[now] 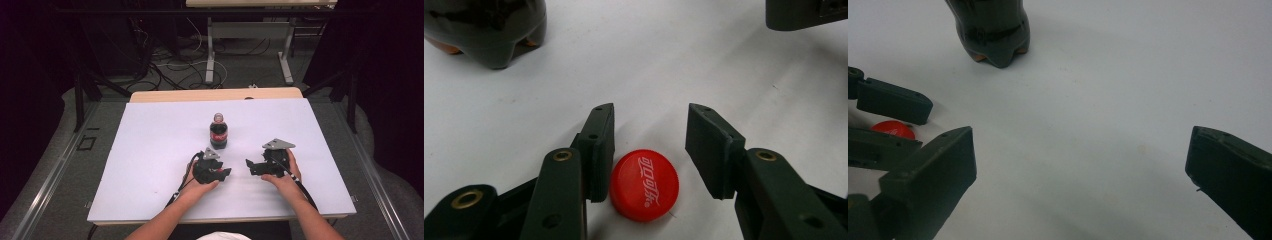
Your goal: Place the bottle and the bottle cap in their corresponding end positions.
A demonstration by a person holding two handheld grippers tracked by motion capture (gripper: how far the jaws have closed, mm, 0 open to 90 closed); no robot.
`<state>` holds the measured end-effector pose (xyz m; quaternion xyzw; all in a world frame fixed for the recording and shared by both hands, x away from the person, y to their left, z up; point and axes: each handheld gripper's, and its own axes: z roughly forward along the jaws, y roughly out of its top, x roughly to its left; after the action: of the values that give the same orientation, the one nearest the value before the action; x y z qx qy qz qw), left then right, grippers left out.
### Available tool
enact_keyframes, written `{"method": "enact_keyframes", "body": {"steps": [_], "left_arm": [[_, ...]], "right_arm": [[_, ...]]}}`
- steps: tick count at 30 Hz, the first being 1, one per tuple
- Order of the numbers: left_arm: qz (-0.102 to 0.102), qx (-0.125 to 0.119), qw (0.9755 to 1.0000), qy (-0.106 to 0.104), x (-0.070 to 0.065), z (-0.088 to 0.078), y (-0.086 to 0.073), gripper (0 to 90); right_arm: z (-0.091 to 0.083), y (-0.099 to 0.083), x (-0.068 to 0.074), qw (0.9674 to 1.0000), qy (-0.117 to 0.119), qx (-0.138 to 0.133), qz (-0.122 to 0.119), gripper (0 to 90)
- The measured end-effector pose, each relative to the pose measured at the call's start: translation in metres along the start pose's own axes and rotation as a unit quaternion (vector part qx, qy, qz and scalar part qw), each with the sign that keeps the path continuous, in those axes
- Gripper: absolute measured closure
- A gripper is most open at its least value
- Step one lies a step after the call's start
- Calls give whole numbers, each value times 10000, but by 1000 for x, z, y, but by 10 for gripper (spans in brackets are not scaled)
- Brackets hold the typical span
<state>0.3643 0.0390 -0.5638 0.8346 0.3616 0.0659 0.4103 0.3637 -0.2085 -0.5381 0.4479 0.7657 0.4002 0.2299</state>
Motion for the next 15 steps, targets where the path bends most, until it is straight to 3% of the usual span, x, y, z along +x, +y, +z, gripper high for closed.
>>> {"method": "enact_keyframes", "body": {"steps": [10,11,15], "left_arm": [[-185,-48,9998,86,13,-11,2,444],[-335,-46,9994,94,14,-11,2,440],[-479,-105,9987,146,23,-18,2,418]], "right_arm": [[0,-1,0,10000,1,34,-34,0],[0,-1,0,10000,-1,46,-33,0],[0,-1,0,10000,9,37,-16,0]]}}
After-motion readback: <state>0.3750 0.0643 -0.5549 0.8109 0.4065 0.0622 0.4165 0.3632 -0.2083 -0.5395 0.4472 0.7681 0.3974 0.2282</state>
